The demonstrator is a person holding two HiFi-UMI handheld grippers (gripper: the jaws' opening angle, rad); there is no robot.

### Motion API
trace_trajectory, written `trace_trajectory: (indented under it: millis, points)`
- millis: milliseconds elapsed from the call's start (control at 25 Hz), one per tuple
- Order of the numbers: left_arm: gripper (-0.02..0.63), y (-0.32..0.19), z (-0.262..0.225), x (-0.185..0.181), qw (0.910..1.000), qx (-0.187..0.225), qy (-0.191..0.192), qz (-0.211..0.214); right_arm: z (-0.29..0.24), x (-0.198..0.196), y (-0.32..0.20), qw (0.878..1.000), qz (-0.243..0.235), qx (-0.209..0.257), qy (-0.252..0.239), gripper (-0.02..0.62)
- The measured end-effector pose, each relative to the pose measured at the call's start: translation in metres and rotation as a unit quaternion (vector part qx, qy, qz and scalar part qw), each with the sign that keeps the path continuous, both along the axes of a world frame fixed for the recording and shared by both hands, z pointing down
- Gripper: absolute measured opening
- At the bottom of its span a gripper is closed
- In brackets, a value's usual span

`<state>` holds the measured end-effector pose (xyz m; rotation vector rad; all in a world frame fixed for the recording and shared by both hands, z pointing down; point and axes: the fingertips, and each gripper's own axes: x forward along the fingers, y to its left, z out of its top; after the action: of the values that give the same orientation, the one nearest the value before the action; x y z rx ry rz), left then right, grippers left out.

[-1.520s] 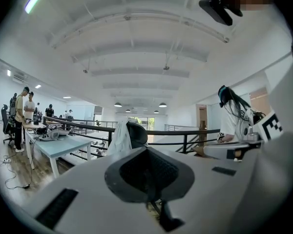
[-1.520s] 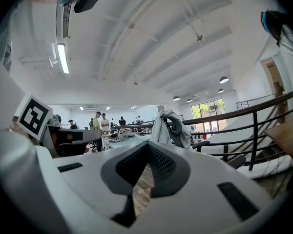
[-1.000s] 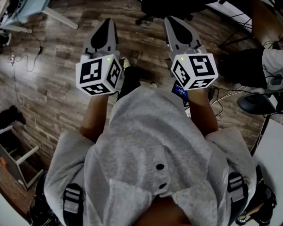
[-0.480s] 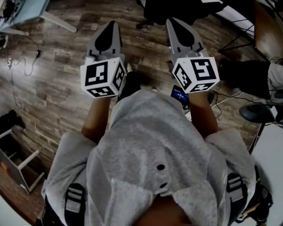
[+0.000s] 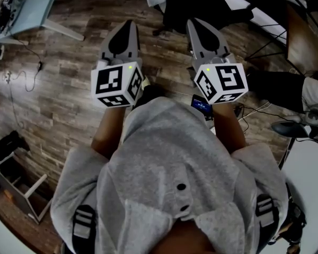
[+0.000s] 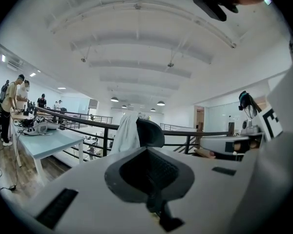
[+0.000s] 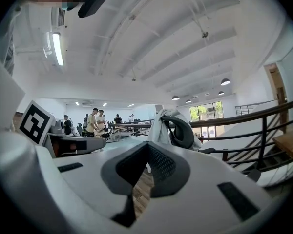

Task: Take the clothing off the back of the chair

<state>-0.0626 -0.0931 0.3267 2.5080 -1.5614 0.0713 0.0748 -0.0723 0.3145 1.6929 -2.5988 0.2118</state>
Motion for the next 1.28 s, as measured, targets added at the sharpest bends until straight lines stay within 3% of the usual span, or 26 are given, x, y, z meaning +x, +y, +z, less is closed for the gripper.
trace_trajectory:
  millis: [400,800,1280]
  points:
    - [0.009,-0.068,-0.017,-0.021,0.9993,-0.004,0.016,0.032,-0.018,-0.024,-0.056,1.0,0.028,0.0,0.008,0.009]
    - [0.009,-0.103,-0.019,-0.033,0.9968,-0.006,0.029,0.074,-0.025,-0.047,-0.088,0.999,0.051,0.002,0.015,0.009]
    - [0.009,-0.143,-0.02,-0.069,0.9962,0.004,0.034,0.081,-0.035,-0.079,-0.127,0.998,0.059,0.01,0.015,0.009]
